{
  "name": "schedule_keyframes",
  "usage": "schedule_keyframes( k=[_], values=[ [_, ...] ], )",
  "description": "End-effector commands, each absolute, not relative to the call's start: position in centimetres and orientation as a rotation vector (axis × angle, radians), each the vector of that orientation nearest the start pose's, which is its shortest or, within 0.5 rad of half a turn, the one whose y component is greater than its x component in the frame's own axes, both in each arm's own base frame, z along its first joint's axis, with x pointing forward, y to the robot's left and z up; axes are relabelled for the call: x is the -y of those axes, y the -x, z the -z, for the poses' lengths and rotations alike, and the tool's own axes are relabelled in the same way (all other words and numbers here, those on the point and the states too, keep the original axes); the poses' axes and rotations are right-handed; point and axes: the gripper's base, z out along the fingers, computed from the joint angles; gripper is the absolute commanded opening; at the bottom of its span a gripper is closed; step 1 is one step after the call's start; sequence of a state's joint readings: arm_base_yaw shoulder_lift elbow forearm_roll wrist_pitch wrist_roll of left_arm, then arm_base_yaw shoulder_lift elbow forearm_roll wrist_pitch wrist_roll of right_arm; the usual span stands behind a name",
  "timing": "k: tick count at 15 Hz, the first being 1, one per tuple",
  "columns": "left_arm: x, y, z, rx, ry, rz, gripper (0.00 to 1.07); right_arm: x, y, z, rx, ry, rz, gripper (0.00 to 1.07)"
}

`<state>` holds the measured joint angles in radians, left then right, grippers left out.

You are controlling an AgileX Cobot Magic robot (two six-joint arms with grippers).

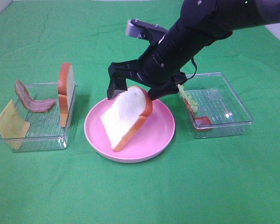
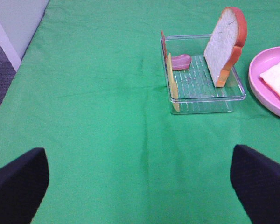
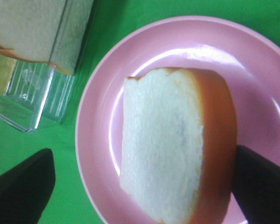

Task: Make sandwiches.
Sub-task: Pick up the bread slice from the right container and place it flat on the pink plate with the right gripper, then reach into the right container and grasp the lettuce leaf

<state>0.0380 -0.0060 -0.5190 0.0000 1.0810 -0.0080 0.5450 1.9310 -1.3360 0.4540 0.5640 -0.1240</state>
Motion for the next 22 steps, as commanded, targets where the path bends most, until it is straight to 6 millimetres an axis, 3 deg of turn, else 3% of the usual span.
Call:
schedule_keyframes(
  k=[1,4,7,9,14,18,22],
  values=[
    [0.0,1.1,-28.1,-2.021,0.047,-0.02,1.01,-22.5,-33.3,-23.9,-2.509,0.531,-0.561,0.97],
    [0.0,1.1,-28.1,-2.021,0.047,-0.02,1.01,-21.3,-32.2,-27.9,-2.389,0.604,-0.486,0.97],
    [0.0,1.1,-28.1,-2.021,0.047,-0.02,1.01,-20.0,-31.0,-30.2,-2.373,0.643,-0.408,0.97],
    [0.0,1.1,-28.1,-2.021,0.047,-0.02,1.01,-19.2,-30.6,-30.4,-2.415,0.648,-0.319,0.97],
    [0.0,1.1,-28.1,-2.021,0.047,-0.02,1.01,-16.4,-31.0,-30.7,-2.528,0.567,0.091,0.97],
    [0.0,1.1,-28.1,-2.021,0.047,-0.02,1.01,-17.7,-34.0,-31.6,-2.594,0.54,0.164,0.97],
    [0.0,1.1,-28.1,-2.021,0.047,-0.02,1.01,-19.4,-37.4,-28.7,-2.691,0.602,0.246,0.97]
  ],
)
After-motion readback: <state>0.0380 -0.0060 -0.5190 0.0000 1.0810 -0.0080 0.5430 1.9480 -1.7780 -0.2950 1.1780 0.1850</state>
